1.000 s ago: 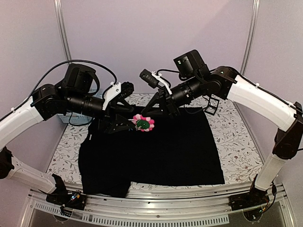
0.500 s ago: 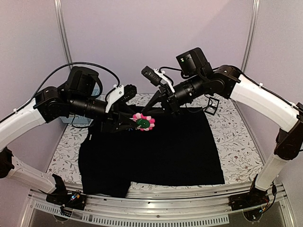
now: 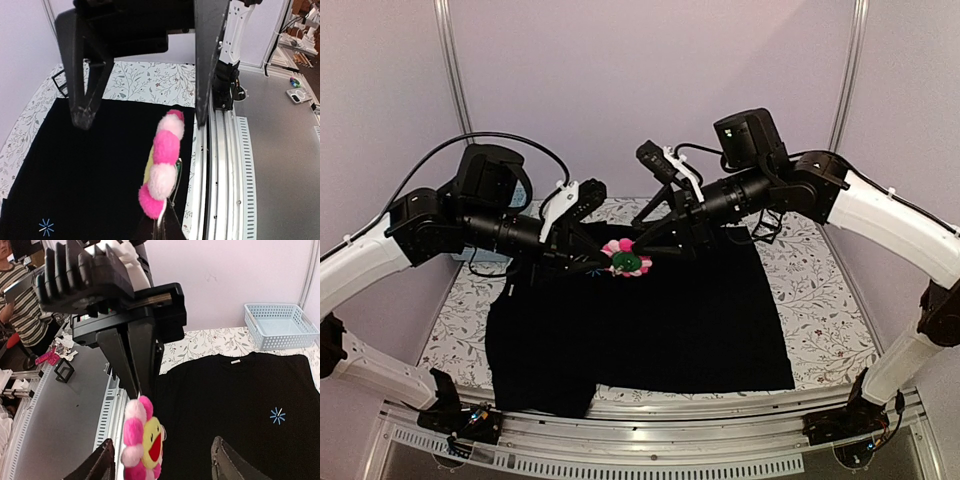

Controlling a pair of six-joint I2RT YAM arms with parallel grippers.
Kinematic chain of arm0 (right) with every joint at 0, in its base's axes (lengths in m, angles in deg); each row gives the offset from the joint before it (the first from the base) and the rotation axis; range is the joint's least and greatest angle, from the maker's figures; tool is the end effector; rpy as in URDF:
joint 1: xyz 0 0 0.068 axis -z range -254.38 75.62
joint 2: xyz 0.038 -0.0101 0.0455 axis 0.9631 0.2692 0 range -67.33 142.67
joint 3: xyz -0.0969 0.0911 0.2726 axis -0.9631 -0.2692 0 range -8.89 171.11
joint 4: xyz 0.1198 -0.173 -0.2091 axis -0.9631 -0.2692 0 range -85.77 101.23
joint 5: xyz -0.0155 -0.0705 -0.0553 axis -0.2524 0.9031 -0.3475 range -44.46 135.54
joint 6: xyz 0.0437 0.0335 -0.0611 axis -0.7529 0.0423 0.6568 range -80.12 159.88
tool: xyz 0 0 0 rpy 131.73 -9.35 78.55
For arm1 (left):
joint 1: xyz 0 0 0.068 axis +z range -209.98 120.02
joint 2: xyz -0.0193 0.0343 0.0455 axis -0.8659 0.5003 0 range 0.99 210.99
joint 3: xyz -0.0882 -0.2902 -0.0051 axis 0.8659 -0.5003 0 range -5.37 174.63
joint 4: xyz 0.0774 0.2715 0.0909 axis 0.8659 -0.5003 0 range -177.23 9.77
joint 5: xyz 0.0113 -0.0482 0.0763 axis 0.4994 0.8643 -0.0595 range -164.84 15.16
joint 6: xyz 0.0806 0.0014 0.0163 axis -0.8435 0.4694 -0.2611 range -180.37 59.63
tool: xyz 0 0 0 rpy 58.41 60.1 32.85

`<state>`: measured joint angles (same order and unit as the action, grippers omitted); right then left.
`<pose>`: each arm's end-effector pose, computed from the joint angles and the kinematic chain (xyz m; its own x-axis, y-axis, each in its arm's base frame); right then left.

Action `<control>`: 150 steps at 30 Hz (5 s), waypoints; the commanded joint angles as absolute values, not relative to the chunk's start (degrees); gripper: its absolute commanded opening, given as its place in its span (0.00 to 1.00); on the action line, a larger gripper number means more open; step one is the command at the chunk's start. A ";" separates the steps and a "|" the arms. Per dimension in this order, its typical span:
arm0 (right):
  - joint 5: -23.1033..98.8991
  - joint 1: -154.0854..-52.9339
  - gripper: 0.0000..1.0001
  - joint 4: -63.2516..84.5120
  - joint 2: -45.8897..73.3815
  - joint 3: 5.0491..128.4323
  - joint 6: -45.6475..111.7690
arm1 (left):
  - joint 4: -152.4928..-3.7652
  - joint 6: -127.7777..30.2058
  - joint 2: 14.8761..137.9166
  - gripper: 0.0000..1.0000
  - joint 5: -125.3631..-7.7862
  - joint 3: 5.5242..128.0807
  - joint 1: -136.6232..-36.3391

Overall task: Pin the brooch onto the clothing
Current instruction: Pass from the right arm to the left, then pass from the left arm to the right, then pass from the right arm to the left, then pass from the left arm to the right

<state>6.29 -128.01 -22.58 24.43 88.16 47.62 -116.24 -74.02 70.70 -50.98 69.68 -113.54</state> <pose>0.2117 0.3637 0.4328 -0.1521 -0.3826 -0.9113 -0.9827 -0.0402 0.1809 0.1626 -0.2690 0.4055 -0.0720 0.4610 -0.8845 0.9872 0.1592 0.0026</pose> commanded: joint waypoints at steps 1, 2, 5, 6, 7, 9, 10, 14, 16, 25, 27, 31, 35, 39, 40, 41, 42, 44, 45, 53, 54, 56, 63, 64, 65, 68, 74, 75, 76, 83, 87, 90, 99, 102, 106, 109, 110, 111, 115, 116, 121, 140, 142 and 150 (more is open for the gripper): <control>9.21 -128.25 0.81 -13.22 14.42 77.61 47.70 | -109.81 -63.47 67.44 0.00 -44.72 65.90 -112.55; 9.42 -128.20 0.84 -10.17 11.86 74.91 47.39 | -107.62 -61.18 66.83 0.00 -43.51 64.86 -111.83; 13.96 -128.25 0.99 -3.03 8.21 68.31 44.51 | -98.75 -52.29 64.80 0.00 -40.15 60.67 -109.24; 17.01 -128.24 0.99 -0.26 7.38 66.62 42.11 | -96.06 -50.36 64.22 0.00 -39.66 59.56 -108.79; 18.59 -128.23 0.99 3.08 7.04 64.76 40.03 | -94.13 -48.93 63.70 0.00 -39.56 58.78 -108.61; 17.78 -128.34 0.99 9.70 6.39 61.66 35.34 | -91.87 -47.05 63.21 0.00 -39.63 57.73 -108.50; 16.90 -128.30 0.98 14.03 6.20 60.21 34.00 | -90.86 -45.88 63.14 0.00 -39.67 57.35 -108.42; 16.23 -129.00 0.88 25.97 5.70 55.73 28.64 | -86.19 -42.11 62.49 0.00 -38.81 55.81 -108.24; 16.21 -129.26 0.85 26.80 6.66 55.71 28.07 | -85.59 -42.01 62.24 0.00 -38.42 55.63 -108.15; 10.50 -129.84 0.74 27.75 12.12 57.53 25.83 | -84.96 -42.31 62.09 0.00 -38.80 55.02 -107.97; 9.53 -129.97 0.69 27.92 13.12 57.94 25.74 | -85.06 -42.49 62.07 0.00 -38.80 55.10 -107.88; 8.65 -130.09 0.53 29.36 14.19 58.49 25.69 | -84.91 -42.73 62.24 0.00 -38.93 54.98 -107.88; 6.88 -130.08 0.29 29.92 15.35 59.14 25.93 | -84.56 -42.56 62.26 0.00 -38.84 54.46 -107.88; 6.57 -129.96 0.05 29.87 14.92 58.81 26.19 | -85.20 -43.43 61.90 0.00 -38.97 53.99 -107.88; 6.52 -130.01 0.01 29.75 14.80 58.79 26.12 | -85.43 -43.81 61.90 0.00 -39.12 53.84 -107.88; 6.33 -129.87 0.00 29.50 14.56 58.83 26.09 | -85.50 -44.15 61.90 0.00 -39.17 53.73 -107.88; 6.18 -129.78 0.00 29.11 14.30 58.90 26.14 | -85.48 -44.59 61.93 0.00 -39.23 53.66 -107.87; 5.88 -129.49 0.00 27.99 13.58 58.88 26.34 | -85.71 -45.48 61.90 0.00 -39.18 53.40 -107.80; 5.80 -129.39 0.00 26.61 13.19 59.08 26.69 | -86.37 -46.49 61.82 0.00 -39.03 53.24 -107.79; 13.39 -127.56 0.00 -13.86 13.28 67.86 44.24 | -105.89 -75.05 60.25 1.00 -48.51 55.16 -104.83; 15.41 -127.53 0.00 -18.54 14.99 69.33 46.40 | -108.57 -78.96 60.56 1.00 -49.03 56.09 -104.73; 18.57 -127.50 0.00 -27.50 18.15 73.39 48.28 | -116.83 -87.32 61.78 1.00 -47.52 58.79 -105.03; 18.19 -129.77 0.00 -33.31 23.00 79.99 56.28 | -120.65 -90.41 64.99 0.99 -53.96 60.64 -110.74; 17.16 -130.15 0.00 -32.61 22.82 80.40 57.86 | -119.63 -89.09 65.19 0.96 -54.58 60.83 -111.34; 16.55 -130.45 0.00 -32.28 22.88 81.00 58.54 | -119.01 -87.97 65.48 0.92 -54.78 61.28 -111.65; 16.51 -131.11 0.00 -32.57 23.77 82.93 59.78 | -118.64 -84.64 66.95 0.76 -54.71 62.33 -112.89; 16.09 -131.30 0.00 -31.84 24.24 83.29 60.62 | -115.66 -78.26 67.83 0.62 -55.22 63.12 -114.56; 15.91 -131.30 0.00 -31.78 24.13 83.30 60.62 | -114.96 -77.70 67.98 0.59 -55.54 63.64 -114.56; 15.78 -131.39 0.00 -31.46 24.04 83.18 60.62 | -114.45 -77.31 68.23 0.55 -55.47 64.22 -114.56; 15.40 -131.49 0.00 -28.69 22.55 81.89 60.86 | -113.58 -78.16 70.24 0.50 -55.25 65.57 -115.63; 14.95 -131.55 0.00 -27.25 22.33 81.19 60.66 | -111.91 -77.32 70.61 0.36 -55.20 65.51 -115.92; 14.26 -131.56 0.00 -26.17 22.02 80.47 60.62 | -112.31 -77.75 70.64 0.06 -55.70 65.73 -116.13; 24.75 -131.44 0.18 -14.46 16.27 71.52 54.67 | -108.16 -72.06 67.47 0.00 -53.33 65.08 -113.92; 28.15 -130.88 0.52 -4.46 10.81 63.91 51.38 | -103.27 -67.15 66.43 0.00 -50.02 65.39 -111.21; 28.72 -130.81 0.78 10.73 5.56 55.28 43.54 | -96.89 -60.49 66.43 0.00 -46.57 67.97 -109.42; 28.62 -130.81 0.92 26.36 2.75 48.06 36.39 | -89.79 -52.49 66.86 0.00 -44.60 68.51 -107.97; 28.58 -130.85 0.93 31.88 2.33 45.88 32.57 | -86.55 -49.61 66.90 0.00 -43.88 67.97 -107.29; 28.50 -130.88 0.93 36.96 2.22 44.66 30.45 | -83.10 -46.32 67.00 0.00 -43.13 67.20 -106.60; 28.99 -131.85 0.87 47.36 5.43 46.00 22.44 | -76.24 -41.86 67.77 0.00 -41.48 65.96 -105.60; 29.50 -132.52 0.86 49.65 6.77 46.52 21.81 | -76.15 -41.51 68.00 0.00 -41.64 66.18 -105.60; 27.39 -134.03 0.80 61.26 13.03 46.76 16.87 | -75.29 -40.21 68.19 0.00 -41.56 66.73 -105.68; 24.83 -133.98 0.39 68.98 20.79 53.69 18.04 | -74.09 -39.76 67.78 0.00 -40.24 64.58 -107.00; 24.71 -133.98 0.37 68.55 20.95 53.92 18.23 | -74.00 -39.66 68.02 0.00 -40.13 64.83 -107.09; 23.33 -133.98 0.22 69.23 22.28 55.44 18.18 | -74.50 -39.54 68.62 0.00 -40.12 65.43 -108.01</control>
<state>24.87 -133.76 68.30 20.87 53.08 18.20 -74.91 -39.92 67.91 -40.71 64.61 -107.14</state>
